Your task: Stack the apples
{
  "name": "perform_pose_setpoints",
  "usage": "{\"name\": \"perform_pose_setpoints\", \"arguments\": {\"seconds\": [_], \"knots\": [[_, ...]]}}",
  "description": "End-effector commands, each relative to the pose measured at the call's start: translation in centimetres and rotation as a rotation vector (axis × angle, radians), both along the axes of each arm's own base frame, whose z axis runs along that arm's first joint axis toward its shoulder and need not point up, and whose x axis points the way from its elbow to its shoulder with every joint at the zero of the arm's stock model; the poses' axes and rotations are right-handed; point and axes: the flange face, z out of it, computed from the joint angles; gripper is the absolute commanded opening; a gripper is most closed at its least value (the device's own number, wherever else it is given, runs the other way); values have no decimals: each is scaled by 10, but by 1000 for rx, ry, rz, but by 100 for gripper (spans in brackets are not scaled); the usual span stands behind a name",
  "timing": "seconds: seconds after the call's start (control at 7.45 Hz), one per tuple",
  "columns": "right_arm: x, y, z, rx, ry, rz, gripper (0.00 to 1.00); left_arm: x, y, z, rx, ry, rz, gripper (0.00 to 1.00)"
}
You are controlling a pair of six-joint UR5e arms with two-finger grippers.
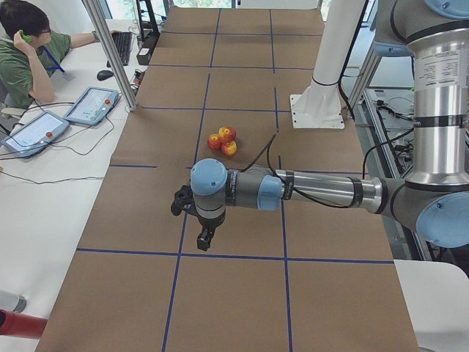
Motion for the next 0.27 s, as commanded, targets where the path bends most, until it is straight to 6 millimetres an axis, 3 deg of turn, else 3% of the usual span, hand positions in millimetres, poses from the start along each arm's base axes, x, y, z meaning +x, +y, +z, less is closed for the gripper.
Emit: {"name": "perform_pose_setpoints", "arguments": {"seconds": [0.0, 0.13], "knots": [[0, 0, 0, 0, 0, 0, 100, 0, 0, -1, 2, -3, 0, 100], [0, 0, 0, 0, 0, 0, 100, 0, 1, 0, -1, -3, 0, 100]]}}
